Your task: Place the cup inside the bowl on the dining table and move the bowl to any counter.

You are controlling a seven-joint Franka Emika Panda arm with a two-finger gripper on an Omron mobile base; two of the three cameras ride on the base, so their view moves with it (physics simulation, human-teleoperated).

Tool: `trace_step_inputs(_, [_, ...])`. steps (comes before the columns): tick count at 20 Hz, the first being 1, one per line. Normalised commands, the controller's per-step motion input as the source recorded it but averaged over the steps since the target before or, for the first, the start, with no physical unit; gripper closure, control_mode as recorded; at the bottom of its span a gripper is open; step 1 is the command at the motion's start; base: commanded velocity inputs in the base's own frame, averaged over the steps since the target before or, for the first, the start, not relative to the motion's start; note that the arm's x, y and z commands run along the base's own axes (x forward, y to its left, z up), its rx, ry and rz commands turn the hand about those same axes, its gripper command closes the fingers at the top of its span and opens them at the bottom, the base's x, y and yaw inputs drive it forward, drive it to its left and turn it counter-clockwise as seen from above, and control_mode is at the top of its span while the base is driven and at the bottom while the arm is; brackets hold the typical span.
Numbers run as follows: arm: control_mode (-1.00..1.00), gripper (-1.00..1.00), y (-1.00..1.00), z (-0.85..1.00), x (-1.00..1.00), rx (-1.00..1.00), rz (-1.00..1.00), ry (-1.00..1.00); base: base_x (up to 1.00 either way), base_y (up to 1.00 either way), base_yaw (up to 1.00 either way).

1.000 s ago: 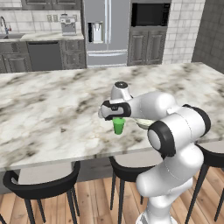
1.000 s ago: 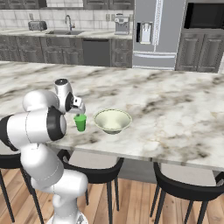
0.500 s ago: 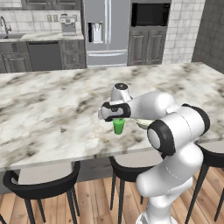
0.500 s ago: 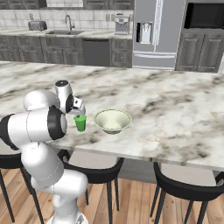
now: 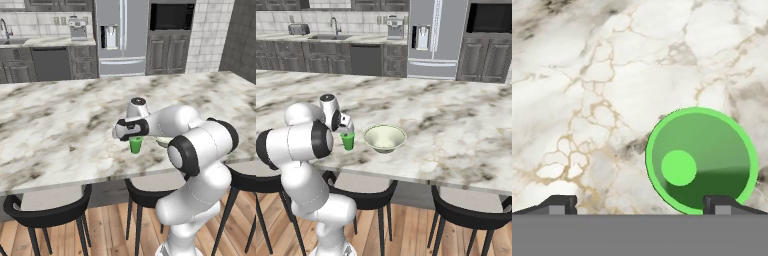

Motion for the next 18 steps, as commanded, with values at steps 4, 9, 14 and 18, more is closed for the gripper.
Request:
trace_step_inputs(4, [-1.0, -1.0, 0.0, -0.04, 0.0, 0.0, 0.0, 0.0, 0.0, 0.0, 0.0])
trace_step_inputs(9, [-1.0, -1.0, 0.0, -0.02, 0.0, 0.0, 0.0, 0.0, 0.0, 0.0, 0.0])
trace_step_inputs(14, [-1.0, -1.0, 0.0, -0.02, 0.0, 0.0, 0.0, 0.0, 0.0, 0.0, 0.0])
trace_step_inputs(18, [-1.0, -1.0, 0.0, -0.08, 0.01, 0.0, 0.0, 0.0, 0.0, 0.0, 0.0])
